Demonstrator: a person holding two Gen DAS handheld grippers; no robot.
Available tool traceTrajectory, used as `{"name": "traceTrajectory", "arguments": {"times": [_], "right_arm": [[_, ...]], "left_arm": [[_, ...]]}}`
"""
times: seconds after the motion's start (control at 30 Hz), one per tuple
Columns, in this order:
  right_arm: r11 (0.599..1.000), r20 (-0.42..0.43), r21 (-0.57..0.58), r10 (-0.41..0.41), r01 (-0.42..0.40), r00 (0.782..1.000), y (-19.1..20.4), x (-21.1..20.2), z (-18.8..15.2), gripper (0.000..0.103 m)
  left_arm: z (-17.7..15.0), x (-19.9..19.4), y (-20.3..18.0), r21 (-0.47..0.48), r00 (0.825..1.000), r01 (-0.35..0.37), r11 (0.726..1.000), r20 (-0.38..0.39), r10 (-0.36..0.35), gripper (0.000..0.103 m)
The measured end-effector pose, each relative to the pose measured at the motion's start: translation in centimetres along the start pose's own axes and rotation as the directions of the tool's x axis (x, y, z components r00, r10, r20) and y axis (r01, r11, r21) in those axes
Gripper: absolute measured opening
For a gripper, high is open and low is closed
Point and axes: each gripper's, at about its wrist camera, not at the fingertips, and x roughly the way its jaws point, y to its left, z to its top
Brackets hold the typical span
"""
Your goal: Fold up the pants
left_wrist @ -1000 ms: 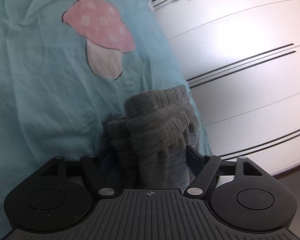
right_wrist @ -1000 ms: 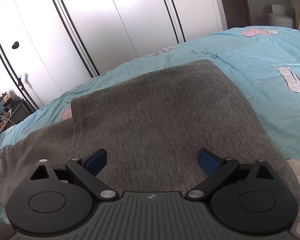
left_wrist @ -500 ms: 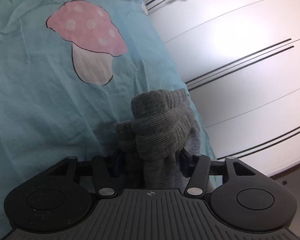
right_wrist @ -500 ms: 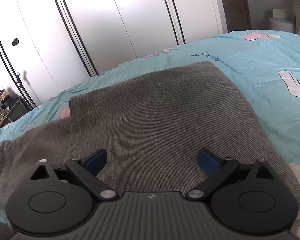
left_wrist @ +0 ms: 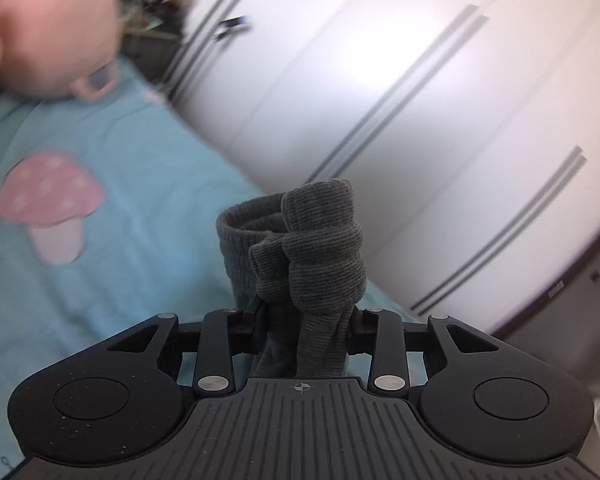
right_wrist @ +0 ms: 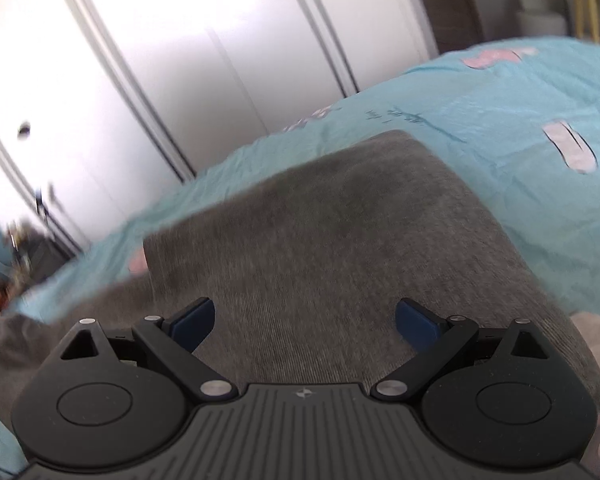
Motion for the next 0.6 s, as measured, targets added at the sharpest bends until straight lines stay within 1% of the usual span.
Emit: {"name": "traceTrajectory", "arguments": {"times": [0.1,0.17,0.2,0.27,0.33,0.4,0.43,0.5,0.53,0.57,0.6], "right_arm": [[0.997,0.034,0.078,-0.016,0.013,0.999,-1.0,-1.1,0.8,0.097],[0.991,0.070,0.130,-0.020,0.011,0.997,-1.6,-2.3,1.3,0.096],[0.988,0.090,0.155,-0.013,-0.001,0.996,-2.0,-2.9,1.7,0.096],[0.980,0.139,0.198,-0.004,-0.023,0.990,-2.7,-4.4,2.4,0.096],[0.974,0.181,0.224,-0.007,-0.035,0.983,-3.2,-5.7,3.2,0.096],[0.969,0.213,0.243,-0.018,-0.035,0.977,-4.0,-6.9,3.8,0.096],[0.966,0.220,0.254,-0.024,-0.034,0.975,-4.5,-7.5,4.0,0.096],[0.962,0.232,0.269,-0.025,-0.040,0.972,-5.7,-8.5,4.4,0.096],[0.961,0.239,0.273,-0.035,-0.033,0.970,-6.3,-8.9,4.5,0.097],[0.961,0.246,0.276,-0.047,-0.024,0.968,-7.0,-9.4,4.5,0.097],[0.959,0.248,0.282,-0.056,-0.017,0.967,-7.6,-9.6,4.5,0.097]], "left_arm": [[-1.0,-1.6,-5.8,0.093,0.997,0.077,0.993,0.011,-0.078,0.037],[-2.2,-2.2,-10.3,0.171,0.991,0.133,0.976,0.001,-0.135,0.037],[-3.1,-2.3,-12.6,0.213,0.986,0.162,0.964,-0.007,-0.164,0.037],[-5.4,-2.2,-17.3,0.292,0.974,0.225,0.929,-0.043,-0.223,0.037],[-8.2,-1.2,-21.5,0.344,0.958,0.287,0.894,-0.107,-0.267,0.037],[-11.9,0.4,-25.4,0.381,0.944,0.327,0.865,-0.178,-0.279,0.037],[-13.9,1.2,-27.0,0.409,0.940,0.336,0.848,-0.206,-0.273,0.037],[-18.4,2.9,-29.7,0.457,0.937,0.334,0.824,-0.254,-0.238,0.038],[-20.9,3.7,-30.8,0.483,0.931,0.343,0.806,-0.286,-0.225,0.040],[-23.4,4.5,-31.7,0.496,0.924,0.349,0.795,-0.323,-0.203,0.046],[-25.8,5.2,-32.3,0.505,0.907,0.367,0.781,-0.379,-0.182,0.049]]}}
